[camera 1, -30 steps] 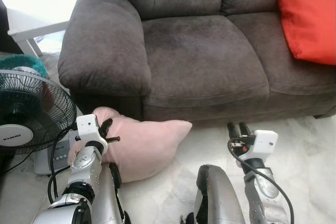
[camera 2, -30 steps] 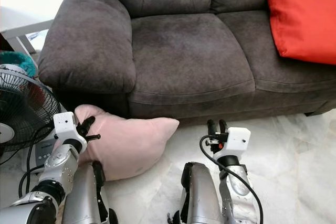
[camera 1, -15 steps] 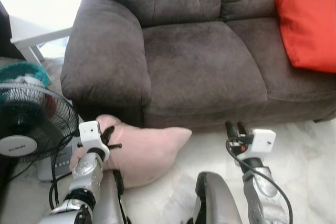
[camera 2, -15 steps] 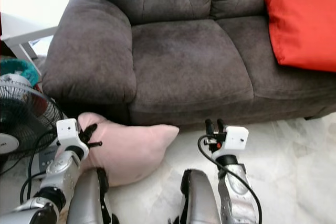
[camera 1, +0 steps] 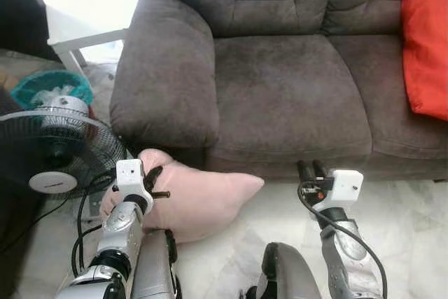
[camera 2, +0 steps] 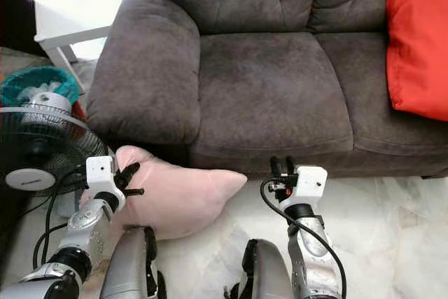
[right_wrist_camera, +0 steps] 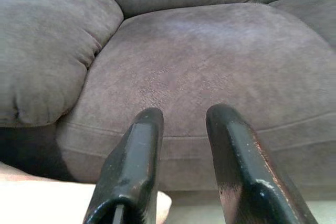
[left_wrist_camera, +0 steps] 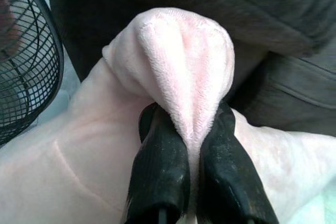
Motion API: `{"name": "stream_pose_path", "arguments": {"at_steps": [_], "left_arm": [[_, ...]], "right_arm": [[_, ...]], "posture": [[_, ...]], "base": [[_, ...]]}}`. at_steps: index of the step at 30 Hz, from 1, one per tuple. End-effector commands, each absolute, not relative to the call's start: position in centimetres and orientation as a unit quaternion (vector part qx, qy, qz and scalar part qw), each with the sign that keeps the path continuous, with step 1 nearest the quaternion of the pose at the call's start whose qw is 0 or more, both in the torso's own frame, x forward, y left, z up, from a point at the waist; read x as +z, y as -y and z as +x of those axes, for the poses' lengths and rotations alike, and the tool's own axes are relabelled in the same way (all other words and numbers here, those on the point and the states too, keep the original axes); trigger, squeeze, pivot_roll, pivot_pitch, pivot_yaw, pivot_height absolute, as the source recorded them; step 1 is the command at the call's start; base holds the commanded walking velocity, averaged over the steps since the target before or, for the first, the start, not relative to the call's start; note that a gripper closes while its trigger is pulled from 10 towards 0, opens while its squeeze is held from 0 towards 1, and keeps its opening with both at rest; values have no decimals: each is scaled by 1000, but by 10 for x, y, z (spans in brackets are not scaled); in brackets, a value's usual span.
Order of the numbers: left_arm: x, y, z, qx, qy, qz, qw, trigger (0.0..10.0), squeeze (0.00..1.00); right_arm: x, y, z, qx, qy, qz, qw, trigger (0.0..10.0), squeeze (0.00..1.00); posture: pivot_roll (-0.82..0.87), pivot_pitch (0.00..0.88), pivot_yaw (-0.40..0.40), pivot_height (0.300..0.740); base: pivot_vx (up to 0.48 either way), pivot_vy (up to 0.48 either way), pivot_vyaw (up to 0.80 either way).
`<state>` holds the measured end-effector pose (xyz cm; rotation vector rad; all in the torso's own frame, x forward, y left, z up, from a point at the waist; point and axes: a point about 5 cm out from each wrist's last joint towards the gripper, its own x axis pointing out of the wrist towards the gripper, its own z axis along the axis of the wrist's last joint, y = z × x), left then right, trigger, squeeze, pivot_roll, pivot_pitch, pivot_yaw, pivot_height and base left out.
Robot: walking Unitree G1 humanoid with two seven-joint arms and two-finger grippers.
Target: Move the pillow to the sofa from floor
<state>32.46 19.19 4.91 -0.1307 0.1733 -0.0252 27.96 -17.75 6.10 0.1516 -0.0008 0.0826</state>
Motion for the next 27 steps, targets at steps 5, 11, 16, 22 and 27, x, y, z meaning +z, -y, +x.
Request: {"name": "stream_pose_path", "arguments": {"at_steps": [5,11,16,22,27], "left_arm": [[73,-199,333,-9,-21,-44,999,10000,0],[73,-199,333,-8,-23,-42,999,10000,0],[73,-200,333,-7,-22,-38,999,10000,0],[72,-200,331,-5,-20,-38,999,10000,0],[71,-195,329,-18,-19,-39,999,10000,0]], "right_arm": [[54,181,274,32,-13,76,997,10000,0],[53,183,275,29,-15,73,997,10000,0],[54,181,277,33,-12,74,997,10000,0],[55,180,279,36,-10,73,997,10000,0],[54,179,278,36,-12,74,997,10000,0]], "posture": [[42,89,-39,663],[45,85,-41,703],[50,81,-46,733],[52,83,-47,740],[52,86,-45,740]], "base": [[-66,0,0],[0,0,0],[0,0,0],[0,0,0],[0,0,0]]}}
